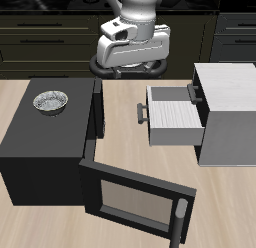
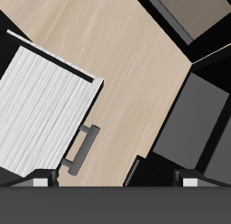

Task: Close the top drawer of the white cabinet and place the bowl in the middle drawer

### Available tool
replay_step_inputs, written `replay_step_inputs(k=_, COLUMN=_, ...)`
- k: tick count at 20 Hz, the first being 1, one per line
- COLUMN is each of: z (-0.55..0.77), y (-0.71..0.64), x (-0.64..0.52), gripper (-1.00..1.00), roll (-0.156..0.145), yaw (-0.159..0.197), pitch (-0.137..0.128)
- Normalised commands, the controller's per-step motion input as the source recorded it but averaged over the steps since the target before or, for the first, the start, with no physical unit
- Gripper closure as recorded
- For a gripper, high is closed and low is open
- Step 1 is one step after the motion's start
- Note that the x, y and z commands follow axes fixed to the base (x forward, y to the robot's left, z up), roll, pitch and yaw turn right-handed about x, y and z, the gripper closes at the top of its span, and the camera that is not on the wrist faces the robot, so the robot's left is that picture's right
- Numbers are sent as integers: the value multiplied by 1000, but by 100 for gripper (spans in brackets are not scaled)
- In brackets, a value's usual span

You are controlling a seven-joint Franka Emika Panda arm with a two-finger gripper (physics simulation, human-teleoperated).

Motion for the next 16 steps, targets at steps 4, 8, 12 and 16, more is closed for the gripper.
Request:
replay_step_inputs(k=4, z=151, y=-171, x=-22, gripper=-100, roll=-2, yaw=-112, pitch=70)
replay_step_inputs(k=8, z=71, y=-123, x=-12, gripper=-100, roll=25, yaw=-70, pitch=81)
replay_step_inputs(k=12, z=103, y=-120, x=-48, gripper=-100, roll=-2, yaw=-16, pitch=-6)
replay_step_inputs(k=16, z=57, y=-241, x=-62, gripper=-100, roll=-37, yaw=-18, pitch=-4)
